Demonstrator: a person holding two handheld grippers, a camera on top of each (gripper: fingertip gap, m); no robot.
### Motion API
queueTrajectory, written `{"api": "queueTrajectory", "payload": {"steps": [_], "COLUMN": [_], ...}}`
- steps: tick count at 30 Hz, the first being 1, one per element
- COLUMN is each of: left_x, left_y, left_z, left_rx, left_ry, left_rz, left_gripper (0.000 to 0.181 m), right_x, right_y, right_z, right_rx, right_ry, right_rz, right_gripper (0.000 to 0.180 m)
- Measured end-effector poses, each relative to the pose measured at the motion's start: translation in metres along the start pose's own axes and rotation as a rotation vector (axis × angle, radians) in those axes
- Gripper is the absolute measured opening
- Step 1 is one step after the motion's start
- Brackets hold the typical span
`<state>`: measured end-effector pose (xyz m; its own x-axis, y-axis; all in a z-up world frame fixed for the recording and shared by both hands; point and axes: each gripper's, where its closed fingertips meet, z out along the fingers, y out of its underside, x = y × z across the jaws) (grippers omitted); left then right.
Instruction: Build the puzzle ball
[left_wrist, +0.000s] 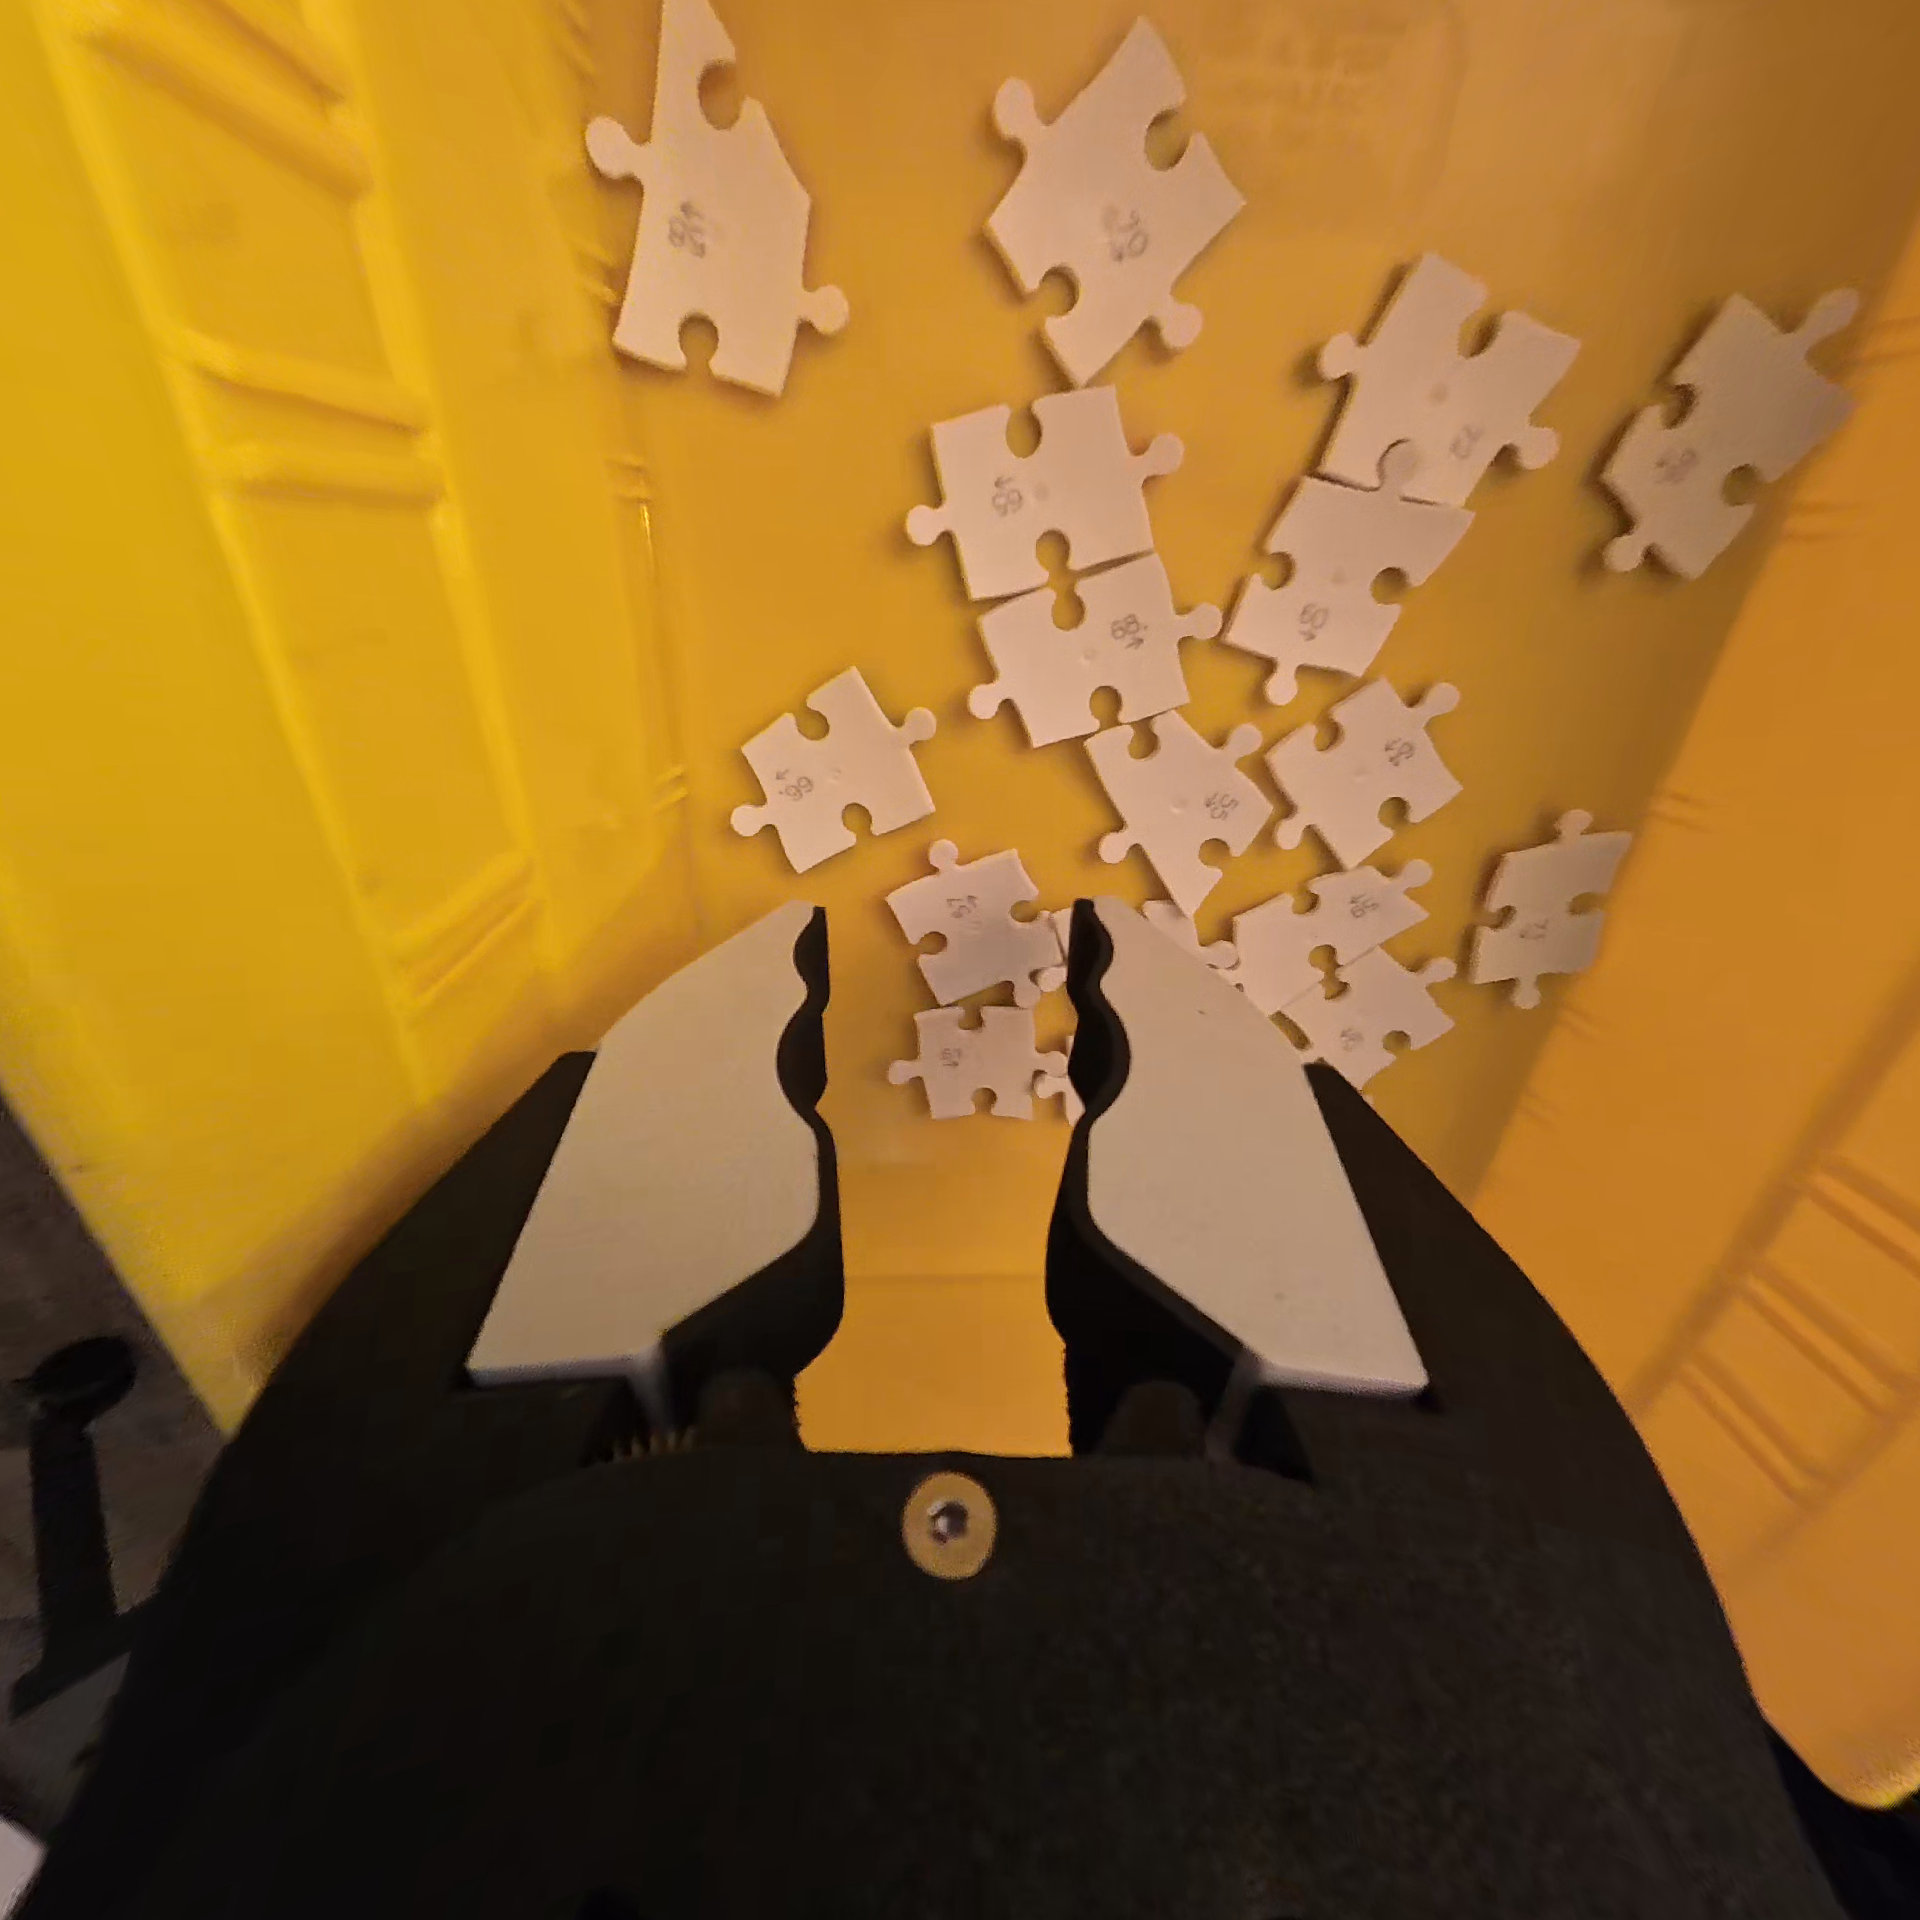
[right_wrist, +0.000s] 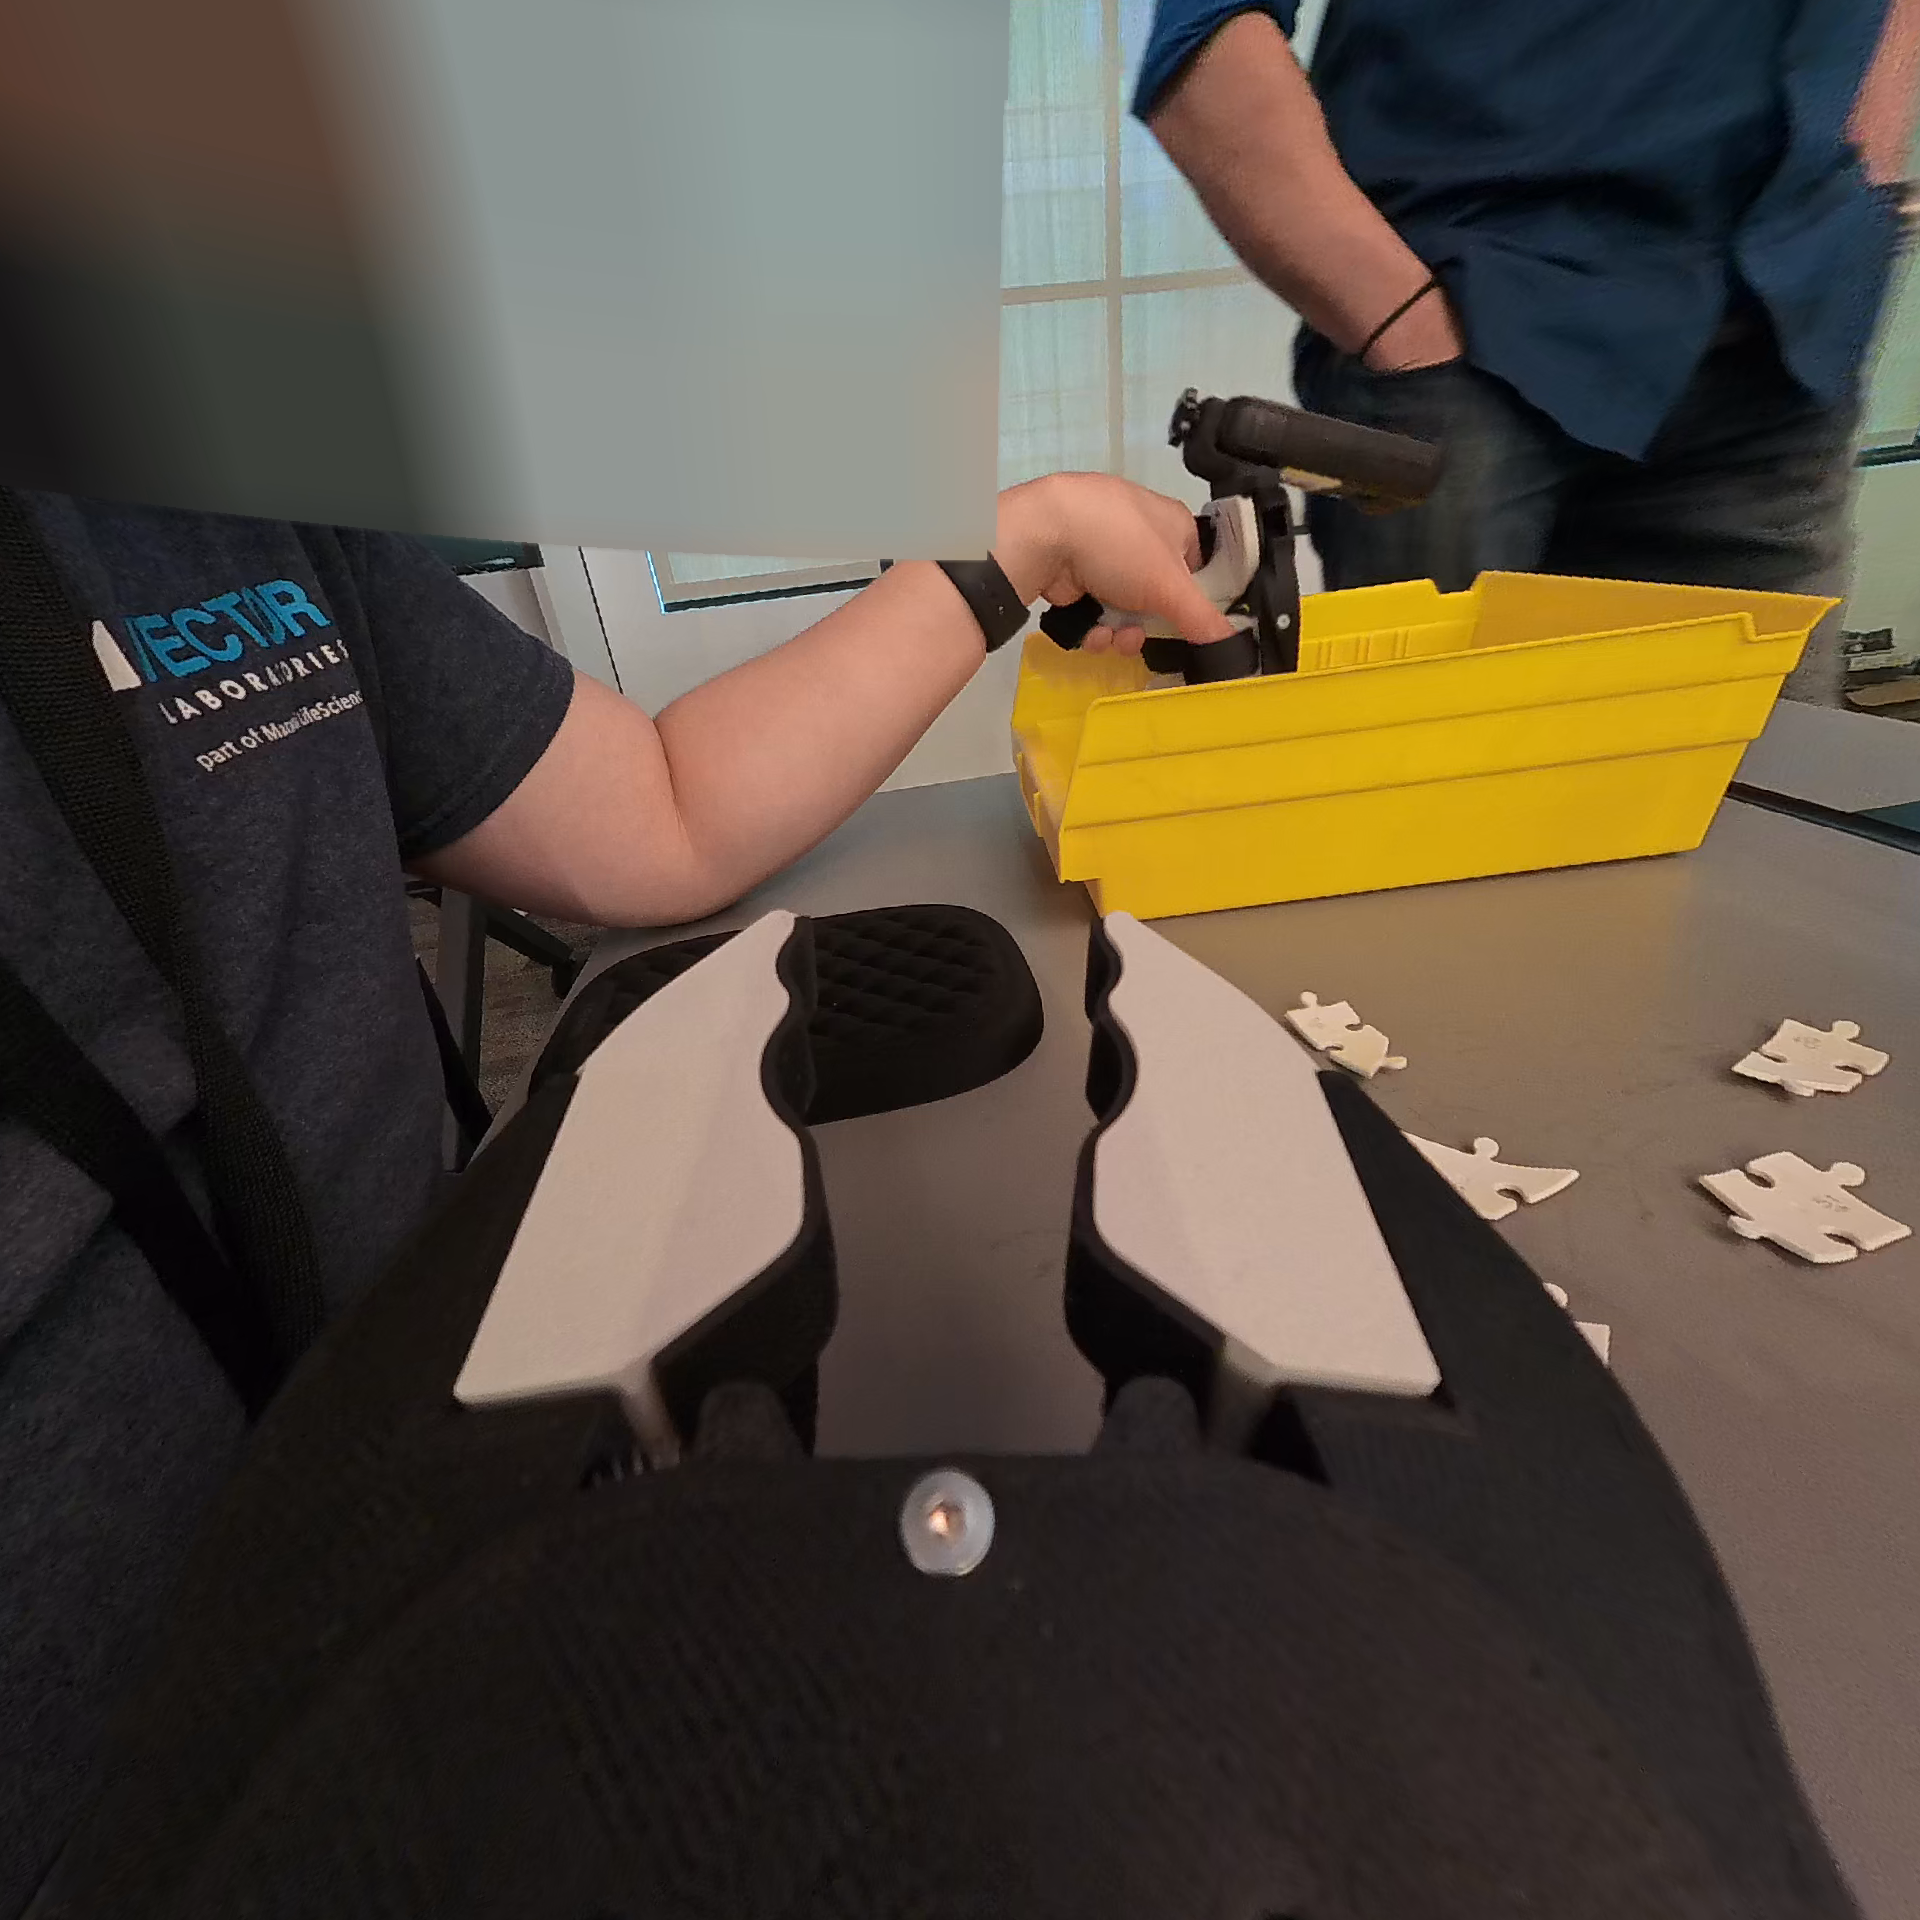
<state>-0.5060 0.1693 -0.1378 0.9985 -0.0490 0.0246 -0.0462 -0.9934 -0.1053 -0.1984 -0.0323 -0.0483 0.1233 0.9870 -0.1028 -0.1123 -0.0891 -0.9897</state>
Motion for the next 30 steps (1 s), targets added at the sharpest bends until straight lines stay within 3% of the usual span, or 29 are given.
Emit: {"api": "queueTrajectory", "payload": {"steps": [10, 16, 22, 30], "left_x": [-0.003, -0.001, -0.001, 0.011], "left_y": [-0.001, 0.001, -0.004, -0.007], "left_z": [0.011, 0.011, 0.006, -0.041], "left_rx": [-0.036, -0.041, -0.004, 0.132], "left_ry": [-0.065, -0.056, -0.037, -0.047], "left_rz": [-0.018, 0.027, 0.040, 0.092], "left_gripper": [0.038, 0.020, 0.019, 0.018], "right_x": [-0.001, -0.003, -0.004, -0.006], "right_y": [0.001, 0.002, 0.003, 0.004], "right_z": [0.000, 0.000, 0.000, 0.000], "right_rx": [-0.007, -0.016, -0.029, -0.037], "right_ry": [0.000, 0.000, -0.004, 0.000], "right_rz": [-0.009, -0.018, -0.023, -0.038], "right_gripper": [0.051, 0.051, 0.051, 0.051]}}
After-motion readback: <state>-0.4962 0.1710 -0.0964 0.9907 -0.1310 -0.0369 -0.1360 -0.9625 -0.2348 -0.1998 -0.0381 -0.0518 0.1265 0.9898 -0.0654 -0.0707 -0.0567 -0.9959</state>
